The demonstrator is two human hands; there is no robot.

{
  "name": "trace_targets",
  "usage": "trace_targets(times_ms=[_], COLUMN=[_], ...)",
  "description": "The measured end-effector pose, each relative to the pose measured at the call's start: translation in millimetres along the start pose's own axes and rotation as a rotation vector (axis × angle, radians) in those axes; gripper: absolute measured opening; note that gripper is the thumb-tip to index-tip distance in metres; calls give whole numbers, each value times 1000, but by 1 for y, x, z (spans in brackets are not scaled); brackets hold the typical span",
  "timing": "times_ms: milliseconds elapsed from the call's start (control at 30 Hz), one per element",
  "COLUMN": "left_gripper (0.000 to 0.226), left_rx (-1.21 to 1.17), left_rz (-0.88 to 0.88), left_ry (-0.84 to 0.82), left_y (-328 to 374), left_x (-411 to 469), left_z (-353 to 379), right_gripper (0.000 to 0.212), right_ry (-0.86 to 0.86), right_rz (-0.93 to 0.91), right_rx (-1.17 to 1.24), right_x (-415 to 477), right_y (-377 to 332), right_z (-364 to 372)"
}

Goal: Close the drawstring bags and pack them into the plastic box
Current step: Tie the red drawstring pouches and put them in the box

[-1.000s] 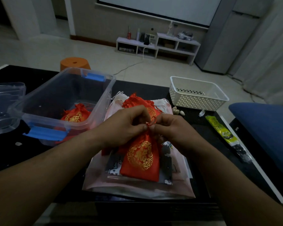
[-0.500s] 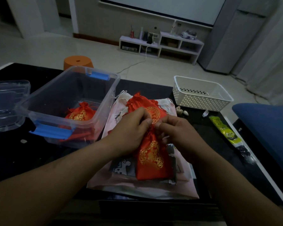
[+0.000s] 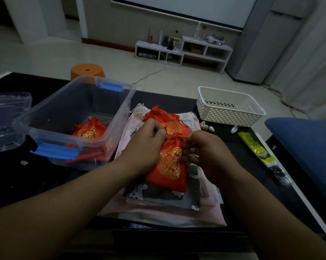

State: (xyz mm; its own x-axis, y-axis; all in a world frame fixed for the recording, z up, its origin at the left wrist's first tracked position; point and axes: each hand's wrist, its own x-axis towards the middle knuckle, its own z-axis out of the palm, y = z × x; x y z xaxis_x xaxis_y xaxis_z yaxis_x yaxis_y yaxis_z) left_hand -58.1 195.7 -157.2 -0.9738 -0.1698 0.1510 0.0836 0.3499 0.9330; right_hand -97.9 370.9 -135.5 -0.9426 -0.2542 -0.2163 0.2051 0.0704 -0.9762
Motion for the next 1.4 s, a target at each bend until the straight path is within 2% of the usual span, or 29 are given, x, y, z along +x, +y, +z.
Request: trace_targets(times_ms=[367, 500, 633, 700, 800, 867, 933, 1067, 1200, 1300, 1400], left_gripper=[19, 19, 17, 20, 30, 23, 16, 16, 13, 13, 12], left_rx=[-113, -156, -162, -212, -284, -247, -209, -146, -80, -5, 86], left_rz=[-88, -110, -122, -169, -240, -202, -121, -3, 53, 81, 154], left_ry=[46, 46, 75, 38, -103, -135, -90, 25, 145, 129, 292], left_y=[6, 11, 13, 14, 14, 13, 13, 22, 36, 46, 51], left_x=[0, -2, -2, -3, -5, -6, -7, -7, -7, -9, 5], left_z=[1, 0, 0, -1, -2, -2, -4, -17, -34, -60, -101], right_gripper=[9, 23, 21, 20, 18, 17, 17, 39, 23, 25, 31], right_ry=[22, 5, 17, 24, 78, 140, 156, 38, 10, -14, -96], right_rz=[-72, -79, -139, -168, -229, -281, -309, -214, -267, -251, -304], right_rx=[-73, -192, -251, -243, -227, -221, -188, -116, -124, -68, 9], right_x=[-3, -2, -4, -5, -5, -4, -2, 0, 1, 6, 16], right_y=[-1, 3, 1, -2, -3, -3, -3, -6, -19, -37, -56], right_z=[3, 6, 10, 11, 13, 16, 19, 33, 53, 75, 105])
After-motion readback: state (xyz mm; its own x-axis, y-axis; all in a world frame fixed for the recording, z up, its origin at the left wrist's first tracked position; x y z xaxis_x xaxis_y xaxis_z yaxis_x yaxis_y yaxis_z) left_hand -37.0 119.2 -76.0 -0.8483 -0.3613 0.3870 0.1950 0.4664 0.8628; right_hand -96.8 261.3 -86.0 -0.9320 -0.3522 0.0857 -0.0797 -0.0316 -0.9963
